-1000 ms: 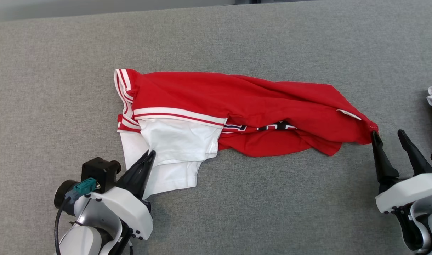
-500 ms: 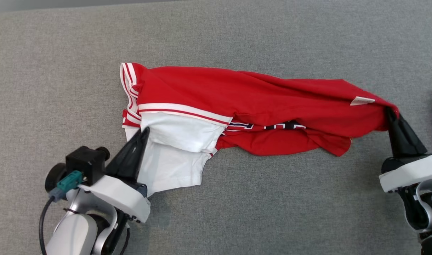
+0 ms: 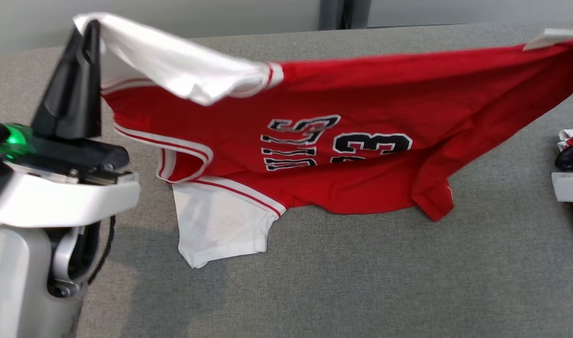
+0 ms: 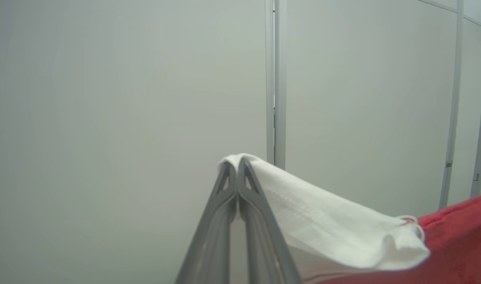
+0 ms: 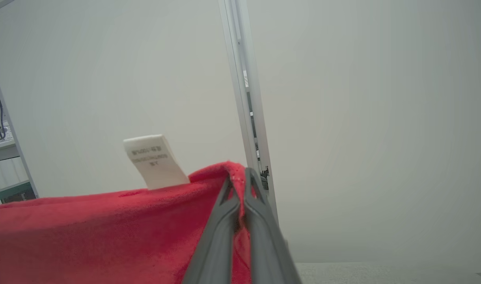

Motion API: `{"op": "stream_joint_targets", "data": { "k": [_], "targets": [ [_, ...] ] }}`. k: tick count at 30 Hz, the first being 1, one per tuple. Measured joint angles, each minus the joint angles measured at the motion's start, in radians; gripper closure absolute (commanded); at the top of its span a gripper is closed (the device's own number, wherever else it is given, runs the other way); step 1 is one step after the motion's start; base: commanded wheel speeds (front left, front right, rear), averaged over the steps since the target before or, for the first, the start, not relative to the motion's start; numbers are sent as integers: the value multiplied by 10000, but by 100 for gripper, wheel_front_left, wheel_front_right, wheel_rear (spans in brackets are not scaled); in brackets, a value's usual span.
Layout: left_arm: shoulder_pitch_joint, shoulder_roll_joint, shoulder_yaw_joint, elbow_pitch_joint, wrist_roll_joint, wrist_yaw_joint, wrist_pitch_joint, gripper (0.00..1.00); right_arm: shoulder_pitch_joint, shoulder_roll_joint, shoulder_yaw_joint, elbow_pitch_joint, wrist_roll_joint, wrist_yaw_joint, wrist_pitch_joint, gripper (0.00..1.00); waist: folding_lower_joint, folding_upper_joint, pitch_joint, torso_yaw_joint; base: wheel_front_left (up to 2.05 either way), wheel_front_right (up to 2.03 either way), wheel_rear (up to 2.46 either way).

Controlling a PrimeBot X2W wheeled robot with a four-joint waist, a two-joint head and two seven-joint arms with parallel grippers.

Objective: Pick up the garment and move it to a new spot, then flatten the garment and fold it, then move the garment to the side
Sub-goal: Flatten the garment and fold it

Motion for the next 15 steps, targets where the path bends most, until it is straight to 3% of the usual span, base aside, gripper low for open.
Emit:
{"op": "stream_joint_targets", "data": {
  "k": [9,15],
  "targets": [
    [-2233,397,564,-1129,270,188,209,100,-1062,190,-784,-2006,-136,0,1183,100,0,1,-434,-3,0,0,0],
    [-3208,510,537,-1365,357,188,548,100,-1383,343,-1074,-2656,-244,0,1914,100,0,0,-516,-62,0,0,0]
  ]
}}
